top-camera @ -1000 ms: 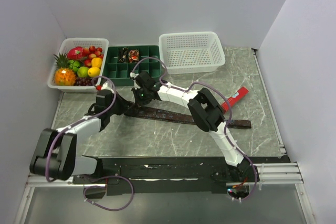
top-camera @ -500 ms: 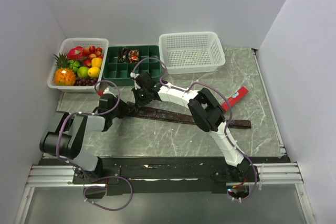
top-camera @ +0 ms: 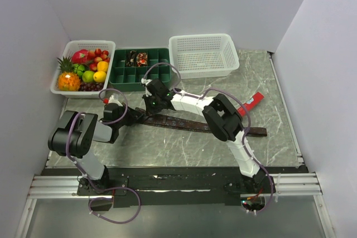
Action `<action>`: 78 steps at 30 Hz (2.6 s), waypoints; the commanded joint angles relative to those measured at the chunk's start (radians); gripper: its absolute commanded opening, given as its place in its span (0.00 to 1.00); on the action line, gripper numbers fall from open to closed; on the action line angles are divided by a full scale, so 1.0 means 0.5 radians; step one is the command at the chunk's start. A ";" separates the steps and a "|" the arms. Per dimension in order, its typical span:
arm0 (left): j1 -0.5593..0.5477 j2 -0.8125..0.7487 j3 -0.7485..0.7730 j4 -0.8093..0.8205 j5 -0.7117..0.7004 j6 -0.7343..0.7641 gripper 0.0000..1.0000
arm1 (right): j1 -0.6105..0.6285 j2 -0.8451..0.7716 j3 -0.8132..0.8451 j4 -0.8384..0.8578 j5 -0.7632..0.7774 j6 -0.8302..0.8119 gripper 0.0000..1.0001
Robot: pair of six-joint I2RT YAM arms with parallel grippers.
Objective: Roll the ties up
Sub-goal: Roll the tie at the center of the board.
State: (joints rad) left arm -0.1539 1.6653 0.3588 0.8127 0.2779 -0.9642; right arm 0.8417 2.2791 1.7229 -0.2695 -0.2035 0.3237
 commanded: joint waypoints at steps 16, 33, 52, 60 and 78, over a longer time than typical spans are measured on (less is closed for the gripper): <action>0.023 0.164 -0.043 0.037 0.018 0.020 0.01 | 0.025 -0.251 -0.298 0.057 0.036 -0.086 0.00; 0.023 0.004 -0.006 -0.162 -0.007 0.106 0.01 | 0.050 -0.404 -0.283 0.057 0.199 -0.055 0.00; 0.019 0.047 0.016 -0.156 0.006 0.103 0.01 | 0.142 -0.300 -0.277 0.079 0.057 -0.025 0.00; 0.019 0.001 0.028 -0.214 0.003 0.127 0.01 | 0.148 -0.110 -0.148 -0.047 0.211 -0.018 0.00; 0.019 -0.066 0.059 -0.315 -0.010 0.164 0.01 | 0.148 -0.487 -0.399 0.235 0.152 -0.089 0.00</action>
State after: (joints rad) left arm -0.1463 1.6337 0.3820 0.7242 0.2977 -0.9180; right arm 0.9184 2.1487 1.5536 -0.2337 -0.1322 0.3031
